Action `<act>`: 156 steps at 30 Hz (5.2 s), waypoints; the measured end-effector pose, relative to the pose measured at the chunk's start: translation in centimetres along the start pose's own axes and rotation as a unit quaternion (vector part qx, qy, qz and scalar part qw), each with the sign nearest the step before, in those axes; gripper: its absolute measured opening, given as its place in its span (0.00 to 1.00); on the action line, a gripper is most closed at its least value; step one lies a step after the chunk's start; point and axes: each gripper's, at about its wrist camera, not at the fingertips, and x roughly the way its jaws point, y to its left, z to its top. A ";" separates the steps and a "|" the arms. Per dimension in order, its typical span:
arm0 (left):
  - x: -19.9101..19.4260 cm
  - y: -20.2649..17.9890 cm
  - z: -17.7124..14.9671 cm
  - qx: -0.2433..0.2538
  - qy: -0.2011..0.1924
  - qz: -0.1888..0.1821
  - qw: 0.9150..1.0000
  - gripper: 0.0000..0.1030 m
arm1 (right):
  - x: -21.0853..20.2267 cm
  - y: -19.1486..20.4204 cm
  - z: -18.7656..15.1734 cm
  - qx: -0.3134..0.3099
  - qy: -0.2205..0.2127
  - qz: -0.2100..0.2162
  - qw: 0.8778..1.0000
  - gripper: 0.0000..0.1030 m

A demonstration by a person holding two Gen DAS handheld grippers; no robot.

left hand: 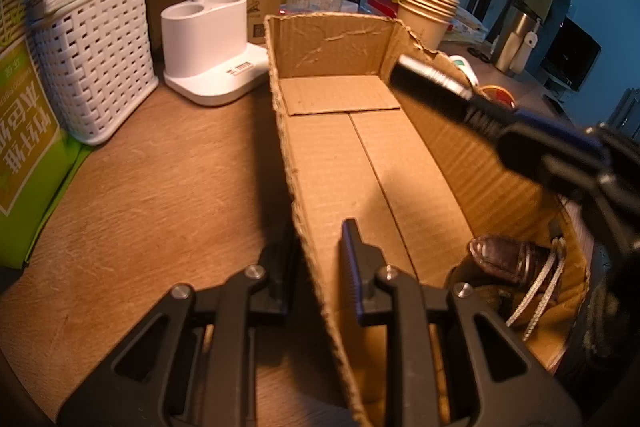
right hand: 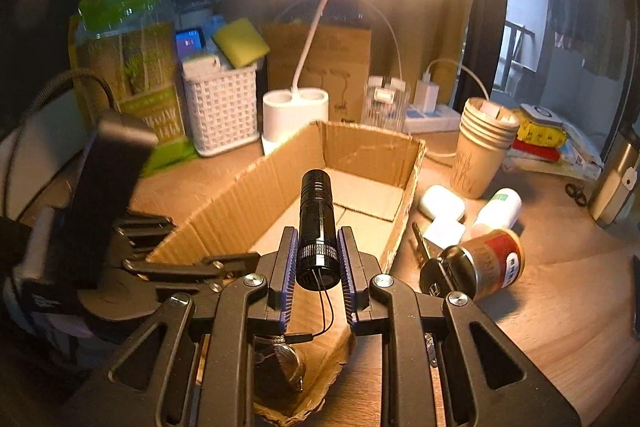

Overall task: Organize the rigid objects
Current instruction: 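Lift the flashlight with the right gripper and lower it into the box, then move the open right gripper back to the keys beside the red can, then close the right gripper on the black car key fob, then lift the keys with the right gripper and carry them over the box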

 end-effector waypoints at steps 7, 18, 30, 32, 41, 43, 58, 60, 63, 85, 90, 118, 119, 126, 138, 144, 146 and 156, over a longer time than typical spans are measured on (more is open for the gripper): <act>0.0 0.0 0.0 0.000 0.000 0.000 1.000 0.22 | 0.9 0.4 -0.2 -0.013 0.017 -0.004 1.000 0.21; 0.0 -0.2 0.0 0.000 0.000 0.000 1.000 0.22 | 0.3 -0.2 -0.6 0.001 0.017 -0.004 1.000 0.27; 0.0 -0.2 0.0 0.000 0.000 0.000 1.000 0.23 | -2.2 -2.7 -0.9 0.041 -0.011 -0.017 0.999 0.31; 0.0 -0.2 0.0 0.000 0.000 0.000 1.000 0.23 | -2.5 -3.3 -1.0 0.050 -0.014 -0.021 0.998 0.32; 0.0 -0.2 0.0 0.000 0.000 0.000 1.000 0.23 | -2.6 -5.4 -1.8 0.079 -0.013 -0.041 0.996 0.32; 0.0 -0.2 0.0 0.000 0.000 0.000 1.000 0.23 | -2.7 -5.8 -2.0 0.083 -0.013 -0.045 0.995 0.32; 0.0 -0.2 0.0 0.000 0.000 0.000 1.000 0.23 | -1.5 -8.3 -3.8 0.114 0.008 -0.072 0.991 0.32; 0.0 -0.1 0.0 0.000 0.000 0.000 1.000 0.23 | -1.2 -8.2 -3.9 0.114 0.012 -0.073 0.991 0.32; 0.0 -0.1 0.0 0.000 0.000 0.000 1.000 0.24 | -0.8 -8.3 -4.0 0.114 0.017 -0.077 0.990 0.32; 0.0 -0.1 0.0 0.000 0.000 -0.001 1.000 0.25 | 1.8 -8.5 -4.6 0.114 0.054 -0.080 0.989 0.36; 0.0 -0.1 0.0 0.000 0.000 -0.001 1.000 0.25 | 2.4 -8.2 -4.5 0.104 0.066 -0.079 0.989 0.37; 0.0 -0.3 0.0 0.001 0.001 -0.001 1.000 0.26 | 4.6 -7.8 -4.1 0.084 0.108 -0.059 0.989 0.36; 0.0 -0.3 0.0 0.001 0.000 -0.001 1.000 0.26 | 4.5 -7.8 -4.1 0.083 0.104 -0.056 0.990 0.36; 0.0 -0.3 0.0 0.001 0.000 -0.001 1.000 0.26 | 4.3 -7.7 -4.1 0.081 0.102 -0.054 0.990 0.19; 0.0 -0.3 0.0 0.001 0.000 -0.001 1.000 0.26 | 2.0 -7.3 -3.5 0.076 0.067 -0.059 0.993 0.19; 0.0 -0.3 0.0 0.001 0.000 -0.002 1.000 0.26 | 0.6 -7.0 -2.9 0.073 0.049 -0.060 0.994 0.19; 0.0 -0.3 0.0 0.001 0.000 -0.002 1.000 0.26 | 0.1 -6.9 -2.7 0.073 0.042 -0.062 0.994 0.19; 0.0 -0.3 0.0 0.001 0.000 -0.002 1.000 0.26 | -2.0 -6.3 -1.6 0.062 0.019 -0.067 0.996 0.19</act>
